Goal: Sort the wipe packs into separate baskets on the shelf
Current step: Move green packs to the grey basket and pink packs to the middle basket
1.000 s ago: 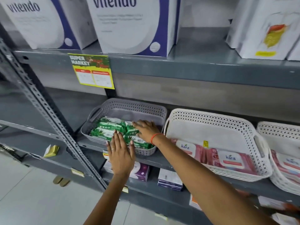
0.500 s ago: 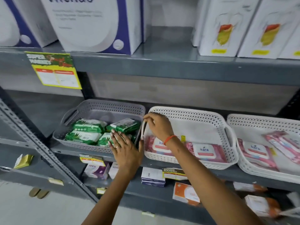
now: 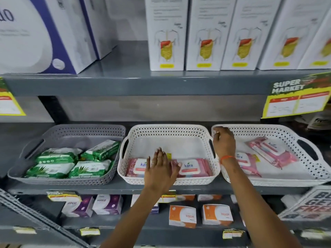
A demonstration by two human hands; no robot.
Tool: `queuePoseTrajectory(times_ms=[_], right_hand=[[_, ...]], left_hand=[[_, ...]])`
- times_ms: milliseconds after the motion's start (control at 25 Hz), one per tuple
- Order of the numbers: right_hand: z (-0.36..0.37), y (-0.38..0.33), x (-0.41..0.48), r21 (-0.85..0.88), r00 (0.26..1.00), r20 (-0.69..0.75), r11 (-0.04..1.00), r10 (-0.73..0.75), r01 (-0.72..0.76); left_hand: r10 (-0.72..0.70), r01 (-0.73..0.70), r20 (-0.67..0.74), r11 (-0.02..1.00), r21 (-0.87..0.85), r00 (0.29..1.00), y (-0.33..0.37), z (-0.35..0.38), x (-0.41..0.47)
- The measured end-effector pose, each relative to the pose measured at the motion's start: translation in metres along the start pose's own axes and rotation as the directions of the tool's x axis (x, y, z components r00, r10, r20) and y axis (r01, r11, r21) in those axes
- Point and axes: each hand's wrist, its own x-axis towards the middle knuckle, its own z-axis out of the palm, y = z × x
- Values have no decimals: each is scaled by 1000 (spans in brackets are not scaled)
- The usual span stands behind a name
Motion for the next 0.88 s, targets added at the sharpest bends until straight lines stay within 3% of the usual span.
queuePoseTrajectory(times_ms=[120,240,360,440,480,520,560,600,640,720,800,880], right_hand=[[-20,50,11,-363,964,144,918,225,-160],[-42,93,19,-564,883,212,790,418,-239],[-52,102,29,-612,855,258,761,450,-216],[-56,94,32,-517,828,413,846,380,-131],[-58,89,29,-412,752,566,906,337,-96],[-62,83,24,-324,627,716,942,306,-89],[-68,77,18,-302,507,807,949,303,-87],[-72,73,14,-332,446,837,942,318,-49],[-72,72,10,-389,459,823,921,334,27],[-66,75,5,-512,594,730,847,338,147],[-58,72,3,-569,757,560,821,339,53],[-52,57,0,-505,934,219,852,281,-137]], left_hand=[[29,-29,-3,998,59,1000,-2,5,-3],[54,-50,-69,997,61,996,-2,4,-5],[65,-58,-124,996,62,990,0,8,-5],[59,-50,-139,997,64,989,-1,11,-4],[54,-46,-147,997,63,988,-1,12,-4],[55,-46,-159,997,58,986,-1,11,-4],[60,-51,-171,997,53,983,0,11,-4],[64,-57,-172,997,45,983,0,11,-4],[70,-65,-167,997,35,983,-1,11,-5],[94,-89,-151,995,34,984,-3,12,-6],[93,-82,-160,994,73,983,-11,11,-10],[33,-12,-199,995,102,979,-27,9,-13]])
